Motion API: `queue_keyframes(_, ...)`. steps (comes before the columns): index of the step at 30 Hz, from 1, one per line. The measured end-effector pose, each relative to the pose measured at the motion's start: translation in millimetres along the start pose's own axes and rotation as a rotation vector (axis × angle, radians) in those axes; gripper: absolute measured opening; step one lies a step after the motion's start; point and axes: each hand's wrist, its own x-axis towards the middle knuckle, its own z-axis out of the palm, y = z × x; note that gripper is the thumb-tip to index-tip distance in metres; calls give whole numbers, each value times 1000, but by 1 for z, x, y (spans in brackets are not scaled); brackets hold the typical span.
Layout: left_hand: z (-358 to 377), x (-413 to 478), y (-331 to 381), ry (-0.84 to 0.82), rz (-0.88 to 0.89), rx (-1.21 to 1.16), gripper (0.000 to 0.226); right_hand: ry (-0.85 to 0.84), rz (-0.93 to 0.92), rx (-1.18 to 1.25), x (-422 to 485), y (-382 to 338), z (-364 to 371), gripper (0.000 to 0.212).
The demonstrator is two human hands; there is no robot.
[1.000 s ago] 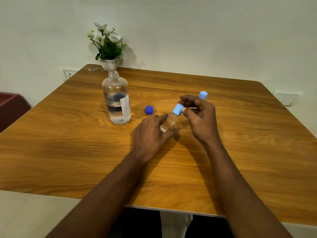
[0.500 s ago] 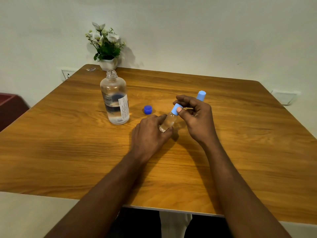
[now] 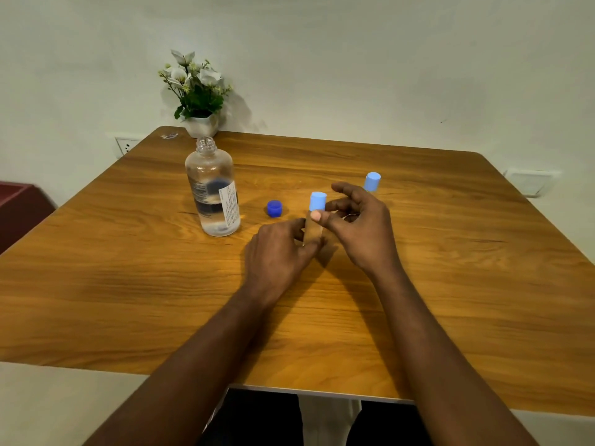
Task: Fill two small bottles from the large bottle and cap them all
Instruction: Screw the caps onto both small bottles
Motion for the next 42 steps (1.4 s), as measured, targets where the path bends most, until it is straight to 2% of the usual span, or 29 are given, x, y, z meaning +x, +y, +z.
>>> queue_keyframes(2,0,0,0,28,-4,-5,27,-107,71,-26,-2,3,3,52)
queue_keyframes(4,-1,-1,1,36,3,24,24,-192,100,-30,-4,5,6,42)
queue_keyframes(9,0,-1,2,16,33,42,26,-178,122,-37,-7,4,4,30)
queue_keyframes(11,1,-1,2,9,54,45,35,-178,139,-75,-8,3,0,31)
queue_keyframes(13,2,-1,1,-1,69,36,54,-137,153,-148,-7,4,-8,33)
queue_keyframes(15,2,-1,1,-11,60,28,63,-56,174,-213,-5,6,-19,33)
queue_keyframes(20,3,-2,3,-44,42,60,54,206,267,-278,1,16,-49,23)
queue_keyframes(27,5,-2,3,-39,62,91,49,441,286,-337,7,27,-60,15)
queue_keyframes(30,6,-2,3,-27,71,105,47,495,283,-342,11,33,-62,13)
queue_keyframes(35,5,-2,3,-49,71,111,45,520,273,-332,15,42,-61,34)
queue_keyframes(40,5,-2,4,-43,71,128,43,477,283,-344,15,48,-62,31)
queue_keyframes(42,4,-3,4,-46,76,128,42,506,324,-332,12,45,-62,47)
